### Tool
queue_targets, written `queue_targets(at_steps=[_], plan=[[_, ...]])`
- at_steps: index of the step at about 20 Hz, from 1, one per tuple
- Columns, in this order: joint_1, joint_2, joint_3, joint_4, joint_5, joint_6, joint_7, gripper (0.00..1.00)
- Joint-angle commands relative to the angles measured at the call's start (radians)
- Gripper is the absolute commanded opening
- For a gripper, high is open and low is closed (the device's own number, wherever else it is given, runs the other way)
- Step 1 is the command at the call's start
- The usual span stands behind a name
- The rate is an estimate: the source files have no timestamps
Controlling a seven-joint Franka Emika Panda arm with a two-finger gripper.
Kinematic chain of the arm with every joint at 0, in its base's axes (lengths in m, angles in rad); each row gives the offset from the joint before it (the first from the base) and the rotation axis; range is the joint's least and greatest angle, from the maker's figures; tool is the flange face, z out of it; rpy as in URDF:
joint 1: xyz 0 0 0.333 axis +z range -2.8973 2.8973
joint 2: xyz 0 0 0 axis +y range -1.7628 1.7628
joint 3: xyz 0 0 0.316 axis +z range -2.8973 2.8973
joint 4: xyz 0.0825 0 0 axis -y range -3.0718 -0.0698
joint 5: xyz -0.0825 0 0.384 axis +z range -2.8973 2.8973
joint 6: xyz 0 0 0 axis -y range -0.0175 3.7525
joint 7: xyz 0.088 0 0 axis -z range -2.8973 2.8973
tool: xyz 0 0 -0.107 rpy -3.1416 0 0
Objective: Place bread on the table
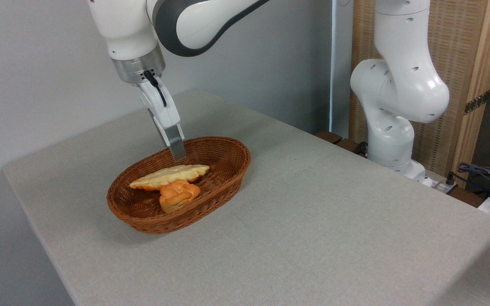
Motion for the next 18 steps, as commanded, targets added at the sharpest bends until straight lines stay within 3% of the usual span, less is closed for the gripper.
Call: queue_targets(at_steps=[1, 5, 8, 18], plan=[[-0.006, -0.047, -0.005, -0.072, 0.013, 0.024, 0.058, 1.0], [-0.02, -0.048, -0.007, -0.112, 0.014, 0.078, 0.079, 1.0], [-0.038, -0.062, -0.024, -0.184, 0.066, 0.134, 0.093, 1.0], [-0.055, -0.07, -0.027, -0.273, 0.071, 0.243, 0.093, 1.0]])
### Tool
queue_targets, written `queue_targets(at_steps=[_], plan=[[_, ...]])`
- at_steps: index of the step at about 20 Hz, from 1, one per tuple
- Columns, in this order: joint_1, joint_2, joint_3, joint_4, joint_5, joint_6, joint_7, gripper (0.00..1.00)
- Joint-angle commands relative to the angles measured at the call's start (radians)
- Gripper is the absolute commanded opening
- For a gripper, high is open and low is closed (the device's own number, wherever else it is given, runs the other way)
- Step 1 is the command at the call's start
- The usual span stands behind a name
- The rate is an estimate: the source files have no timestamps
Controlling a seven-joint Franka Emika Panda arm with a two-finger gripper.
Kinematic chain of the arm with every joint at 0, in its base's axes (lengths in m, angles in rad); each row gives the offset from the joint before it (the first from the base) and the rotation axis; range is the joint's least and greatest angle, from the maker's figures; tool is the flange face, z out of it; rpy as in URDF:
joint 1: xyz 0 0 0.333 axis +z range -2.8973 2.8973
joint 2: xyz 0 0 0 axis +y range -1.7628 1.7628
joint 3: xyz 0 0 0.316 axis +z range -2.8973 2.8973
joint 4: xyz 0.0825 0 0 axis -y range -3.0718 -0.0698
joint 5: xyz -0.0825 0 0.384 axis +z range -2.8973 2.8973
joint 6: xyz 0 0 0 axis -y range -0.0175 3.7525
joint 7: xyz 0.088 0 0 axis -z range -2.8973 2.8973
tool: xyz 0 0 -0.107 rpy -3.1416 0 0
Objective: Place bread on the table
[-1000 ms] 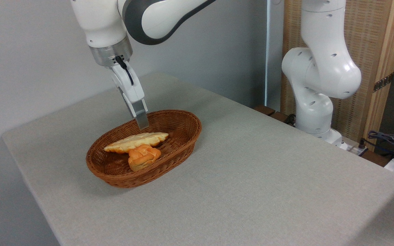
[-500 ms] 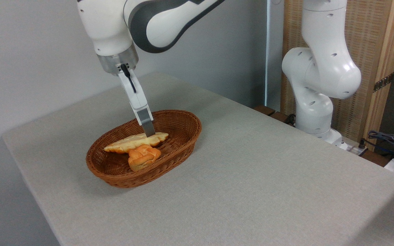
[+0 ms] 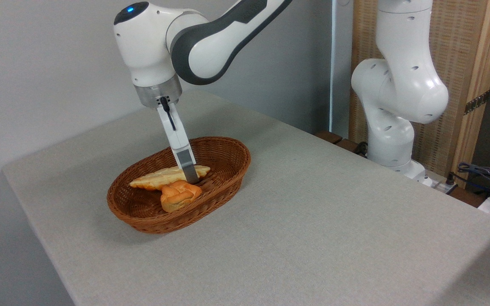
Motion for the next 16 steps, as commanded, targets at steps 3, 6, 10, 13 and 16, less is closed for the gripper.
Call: queue_targets(at_steps=[3, 6, 10, 13, 16], plan=[[-0.011, -0.027, 0.006, -0.036, 0.01, 0.028, 0.013, 1.0], [-0.011, -0.027, 0.006, -0.036, 0.01, 0.028, 0.013, 1.0], [-0.011, -0.027, 0.006, -0.035, 0.01, 0.028, 0.013, 1.0], [-0.011, -0.027, 0.006, -0.035, 0.01, 0.031, 0.013, 1.0], [-0.011, -0.027, 0.006, -0.036, 0.01, 0.048, 0.013, 1.0]])
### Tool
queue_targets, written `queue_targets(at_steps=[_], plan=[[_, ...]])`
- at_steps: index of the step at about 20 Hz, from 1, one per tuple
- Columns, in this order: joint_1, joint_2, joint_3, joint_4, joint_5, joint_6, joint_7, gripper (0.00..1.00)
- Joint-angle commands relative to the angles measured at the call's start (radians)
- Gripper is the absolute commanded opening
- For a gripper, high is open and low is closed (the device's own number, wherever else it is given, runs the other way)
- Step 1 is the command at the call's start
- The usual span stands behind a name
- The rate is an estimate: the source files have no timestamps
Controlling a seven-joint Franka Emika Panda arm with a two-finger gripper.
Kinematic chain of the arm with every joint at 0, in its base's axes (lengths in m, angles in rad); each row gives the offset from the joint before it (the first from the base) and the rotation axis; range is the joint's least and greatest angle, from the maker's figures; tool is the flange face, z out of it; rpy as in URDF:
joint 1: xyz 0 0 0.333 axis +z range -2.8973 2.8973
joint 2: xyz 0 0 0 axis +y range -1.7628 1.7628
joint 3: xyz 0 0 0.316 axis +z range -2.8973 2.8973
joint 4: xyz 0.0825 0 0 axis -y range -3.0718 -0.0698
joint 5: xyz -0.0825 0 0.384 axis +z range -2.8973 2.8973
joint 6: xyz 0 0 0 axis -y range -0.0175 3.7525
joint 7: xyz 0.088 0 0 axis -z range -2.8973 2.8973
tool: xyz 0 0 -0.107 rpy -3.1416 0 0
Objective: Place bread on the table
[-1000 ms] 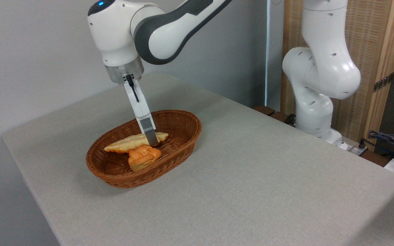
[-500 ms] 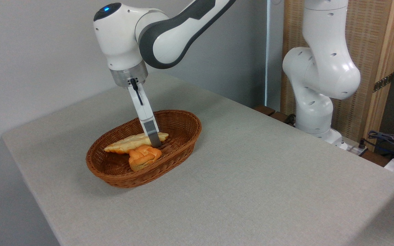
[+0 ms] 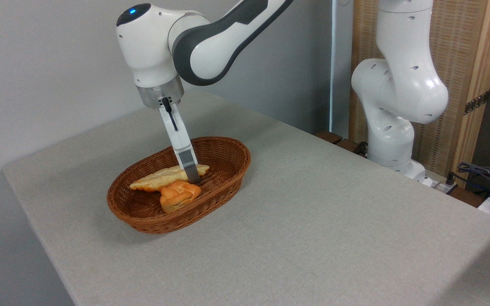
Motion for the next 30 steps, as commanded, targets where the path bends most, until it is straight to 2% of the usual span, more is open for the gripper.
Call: queue_targets(at_steps=[1, 26, 30], plan=[[-0.006, -0.02, 0.006, -0.023, 0.011, 0.042, 0.014, 1.0], [-0.006, -0.021, 0.006, -0.055, 0.011, 0.058, 0.014, 1.0], [-0.014, -0.015, -0.004, -0.107, 0.011, 0.156, 0.014, 1.0]])
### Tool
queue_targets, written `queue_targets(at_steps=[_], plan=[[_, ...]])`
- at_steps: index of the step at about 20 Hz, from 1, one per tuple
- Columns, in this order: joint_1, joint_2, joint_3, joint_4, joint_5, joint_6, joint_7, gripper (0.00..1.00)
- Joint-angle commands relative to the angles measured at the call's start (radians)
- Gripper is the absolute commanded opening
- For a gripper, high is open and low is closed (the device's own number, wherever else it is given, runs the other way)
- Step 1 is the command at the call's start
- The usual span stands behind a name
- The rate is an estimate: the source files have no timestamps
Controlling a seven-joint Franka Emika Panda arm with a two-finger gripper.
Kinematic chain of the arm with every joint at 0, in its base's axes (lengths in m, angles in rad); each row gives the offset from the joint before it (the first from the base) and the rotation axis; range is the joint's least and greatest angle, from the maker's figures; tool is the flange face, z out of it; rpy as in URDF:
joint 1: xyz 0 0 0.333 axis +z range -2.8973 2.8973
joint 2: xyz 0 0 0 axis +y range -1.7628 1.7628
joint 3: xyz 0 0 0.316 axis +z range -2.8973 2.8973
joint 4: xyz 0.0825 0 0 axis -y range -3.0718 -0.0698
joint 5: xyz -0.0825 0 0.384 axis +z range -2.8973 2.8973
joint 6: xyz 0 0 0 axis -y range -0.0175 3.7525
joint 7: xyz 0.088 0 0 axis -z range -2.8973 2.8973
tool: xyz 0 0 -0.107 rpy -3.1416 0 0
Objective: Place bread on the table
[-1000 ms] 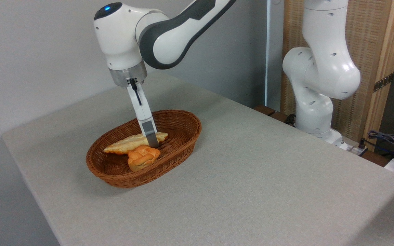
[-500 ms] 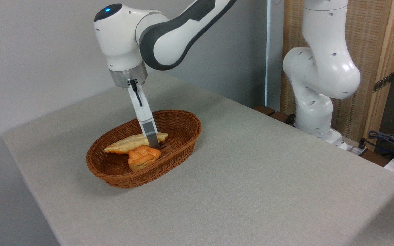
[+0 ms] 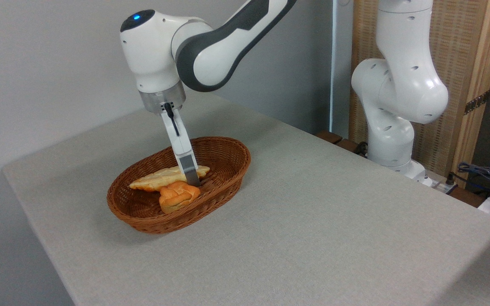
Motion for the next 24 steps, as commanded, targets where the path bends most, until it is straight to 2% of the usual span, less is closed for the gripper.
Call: queue_targets(at_steps=[1, 3, 5, 6, 7, 9, 17, 19, 24], plan=[[-0.013, -0.016, -0.007, -0.062, 0.01, 0.082, 0.013, 1.0], [-0.013, -0.013, -0.008, -0.062, 0.01, 0.088, 0.013, 0.97], [-0.012, -0.013, -0.007, -0.06, 0.008, 0.088, 0.011, 0.53], [-0.012, -0.013, -0.007, -0.059, 0.008, 0.088, 0.011, 0.35], [-0.012, -0.013, -0.007, -0.057, 0.008, 0.087, 0.008, 0.26], [-0.01, -0.013, -0.007, -0.056, 0.007, 0.087, 0.008, 0.21], [-0.007, -0.013, -0.007, -0.045, 0.001, 0.085, 0.002, 0.15], [-0.003, -0.013, -0.005, -0.01, -0.005, 0.05, -0.001, 0.13], [0.011, 0.0, 0.021, 0.229, -0.007, -0.31, 0.013, 0.15]])
